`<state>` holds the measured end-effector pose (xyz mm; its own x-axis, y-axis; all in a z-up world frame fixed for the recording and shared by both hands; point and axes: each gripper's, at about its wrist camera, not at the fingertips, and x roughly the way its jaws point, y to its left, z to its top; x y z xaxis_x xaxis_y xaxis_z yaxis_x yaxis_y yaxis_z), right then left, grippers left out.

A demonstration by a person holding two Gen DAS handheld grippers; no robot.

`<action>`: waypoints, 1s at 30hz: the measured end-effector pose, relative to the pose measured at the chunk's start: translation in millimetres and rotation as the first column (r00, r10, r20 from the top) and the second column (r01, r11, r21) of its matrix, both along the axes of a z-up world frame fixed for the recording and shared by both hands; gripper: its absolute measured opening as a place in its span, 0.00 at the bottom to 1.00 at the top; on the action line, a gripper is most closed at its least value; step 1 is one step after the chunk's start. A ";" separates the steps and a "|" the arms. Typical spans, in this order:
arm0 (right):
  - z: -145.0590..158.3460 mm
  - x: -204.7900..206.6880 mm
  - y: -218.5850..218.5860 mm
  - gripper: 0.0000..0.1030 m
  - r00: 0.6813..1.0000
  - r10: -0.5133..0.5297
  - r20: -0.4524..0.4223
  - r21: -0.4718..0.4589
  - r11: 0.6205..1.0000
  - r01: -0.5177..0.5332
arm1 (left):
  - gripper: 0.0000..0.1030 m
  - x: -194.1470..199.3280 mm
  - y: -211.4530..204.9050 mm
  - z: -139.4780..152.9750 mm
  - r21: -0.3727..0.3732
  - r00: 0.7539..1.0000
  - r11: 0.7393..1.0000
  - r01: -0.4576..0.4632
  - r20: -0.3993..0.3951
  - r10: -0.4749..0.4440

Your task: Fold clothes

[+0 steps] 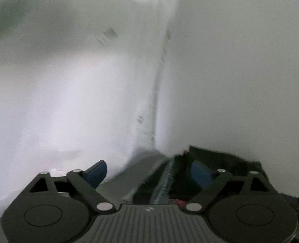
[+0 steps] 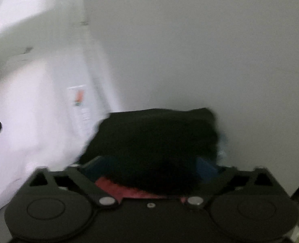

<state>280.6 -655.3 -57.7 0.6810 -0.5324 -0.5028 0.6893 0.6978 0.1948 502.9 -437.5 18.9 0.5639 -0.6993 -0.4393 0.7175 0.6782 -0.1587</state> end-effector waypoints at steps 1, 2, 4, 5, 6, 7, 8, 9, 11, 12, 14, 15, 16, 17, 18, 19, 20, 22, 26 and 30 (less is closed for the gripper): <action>2.6 -1.1 12.9 0.99 0.999 0.033 0.009 -0.011 0.999 -0.033 | 0.95 -13.4 21.8 4.1 -0.016 0.999 0.999 -0.033 0.016 0.034; 5.5 -3.7 27.7 1.00 0.998 0.064 0.012 -0.026 0.998 -0.063 | 0.95 -27.6 42.9 7.2 -0.028 0.997 0.998 -0.064 0.029 0.065; 12.1 -11.1 58.7 1.00 0.992 0.125 0.014 -0.054 0.991 -0.124 | 0.97 -55.1 84.0 12.1 -0.051 0.991 0.991 -0.124 0.042 0.126; 15.9 -15.6 74.7 1.00 0.988 0.156 0.014 -0.068 0.986 -0.155 | 0.98 -68.0 104.1 13.8 -0.062 0.987 0.986 -0.152 0.042 0.155; 19.8 -20.2 90.8 1.00 0.982 0.186 0.014 -0.082 0.979 -0.185 | 0.99 -83.3 124.8 15.4 -0.076 0.982 0.980 -0.185 0.033 0.188; 24.1 -27.0 108.6 1.00 0.974 0.227 0.021 -0.094 0.970 -0.224 | 1.00 -99.8 143.5 17.0 -0.087 0.975 0.973 -0.216 0.037 0.220; 28.4 -34.2 126.6 1.00 0.963 0.269 0.028 -0.105 0.959 -0.265 | 1.00 -117.4 161.7 19.4 -0.092 0.968 0.967 -0.239 0.056 0.245; 31.6 -42.2 146.0 1.00 0.950 0.309 0.036 -0.116 0.946 -0.303 | 1.00 -137.3 178.9 22.2 -0.089 0.961 0.963 -0.256 0.083 0.263; 36.5 -62.0 189.6 1.00 0.925 0.377 0.048 -0.145 0.919 -0.367 | 1.00 -175.9 209.2 29.0 -0.070 0.947 0.956 -0.284 0.135 0.291; 38.1 -71.6 211.6 1.00 0.914 0.404 0.045 -0.164 0.905 -0.392 | 1.00 -193.5 222.4 30.2 -0.056 0.939 0.951 -0.305 0.151 0.310; 37.3 -83.2 246.7 1.00 0.891 0.452 0.034 -0.192 0.878 -0.438 | 1.00 -226.1 248.4 29.5 -0.028 0.918 0.935 -0.354 0.182 0.353; 37.6 -89.0 261.7 1.00 0.879 0.475 0.030 -0.202 0.864 -0.460 | 1.00 -243.6 261.4 27.9 -0.018 0.902 0.922 -0.387 0.202 0.382; 37.1 -96.3 277.6 1.00 0.865 0.501 0.028 -0.206 0.850 -0.485 | 1.00 -261.6 274.4 26.4 -0.010 0.884 0.907 -0.420 0.223 0.412; 37.5 -105.7 292.6 1.00 0.853 0.522 0.028 -0.207 0.838 -0.506 | 1.00 -277.7 287.5 23.6 -0.014 0.862 0.892 -0.452 0.250 0.441; 37.9 -113.0 306.7 1.00 0.839 0.544 0.024 -0.206 0.824 -0.528 | 1.00 -292.6 297.6 21.9 -0.013 0.843 0.880 -0.475 0.280 0.459; 38.4 -119.9 320.6 1.00 0.824 0.566 0.019 -0.205 0.809 -0.551 | 1.00 -307.3 307.3 20.3 -0.012 0.823 0.868 -0.497 0.311 0.475; 39.6 -128.3 333.5 1.00 0.811 0.585 0.010 -0.203 0.796 -0.571 | 1.00 -323.1 318.6 18.8 0.001 0.809 0.856 -0.517 0.328 0.488; 41.8 -143.2 356.5 1.00 0.786 0.618 -0.011 -0.199 0.769 -0.607 | 1.00 -345.3 336.8 15.1 0.005 0.807 0.846 -0.533 0.301 0.507; 42.9 -173.4 394.0 1.00 0.747 0.663 -0.051 -0.190 0.727 -0.659 | 1.00 -384.0 372.6 11.0 0.007 0.815 0.832 -0.555 0.208 0.541; 33.6 -206.6 421.9 1.00 0.730 0.679 -0.074 -0.148 0.717 -0.682 | 1.00 -416.0 398.1 0.8 0.056 0.810 0.812 -0.580 0.145 0.569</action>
<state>74.0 -233.3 -24.2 0.8841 0.0017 -0.4673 0.0183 0.9991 0.0383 86.8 -39.4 19.6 0.9001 -0.1909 -0.3915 0.2011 0.9795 -0.0153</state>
